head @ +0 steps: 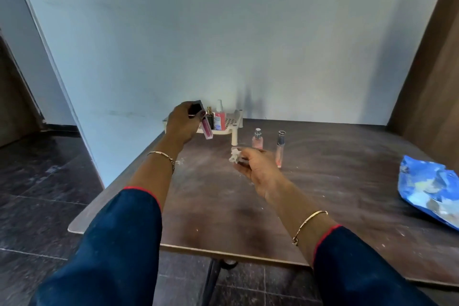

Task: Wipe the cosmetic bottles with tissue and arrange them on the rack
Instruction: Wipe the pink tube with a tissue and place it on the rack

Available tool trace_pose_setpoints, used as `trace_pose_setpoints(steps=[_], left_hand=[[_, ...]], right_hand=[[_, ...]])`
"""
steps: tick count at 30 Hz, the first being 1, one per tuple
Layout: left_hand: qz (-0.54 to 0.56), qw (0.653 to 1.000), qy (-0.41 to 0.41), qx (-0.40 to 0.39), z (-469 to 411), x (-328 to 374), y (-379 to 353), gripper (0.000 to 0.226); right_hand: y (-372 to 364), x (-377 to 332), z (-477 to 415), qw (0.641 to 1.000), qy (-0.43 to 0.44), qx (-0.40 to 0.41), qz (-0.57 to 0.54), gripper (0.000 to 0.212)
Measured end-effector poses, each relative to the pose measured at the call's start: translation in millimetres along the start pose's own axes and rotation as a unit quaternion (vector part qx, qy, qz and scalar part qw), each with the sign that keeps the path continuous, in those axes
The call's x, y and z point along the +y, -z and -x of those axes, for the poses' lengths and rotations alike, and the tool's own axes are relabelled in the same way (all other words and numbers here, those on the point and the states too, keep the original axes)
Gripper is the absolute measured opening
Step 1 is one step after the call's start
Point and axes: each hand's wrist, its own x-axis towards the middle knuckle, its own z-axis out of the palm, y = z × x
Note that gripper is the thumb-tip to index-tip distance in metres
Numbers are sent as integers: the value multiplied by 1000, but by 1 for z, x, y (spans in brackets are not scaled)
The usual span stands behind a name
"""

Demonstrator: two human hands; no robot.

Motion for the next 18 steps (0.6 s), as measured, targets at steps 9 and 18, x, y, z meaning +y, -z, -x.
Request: trace_pose_setpoints(steps=[9, 18], left_hand=[[-33, 999, 21, 37, -91, -47, -9, 34], [-80, 997, 20, 2, -141, -86, -36, 37]], right_hand=[[-31, 23, -68, 999, -36, -13, -11, 16], [-39, 31, -109, 997, 56, 32, -31, 13]])
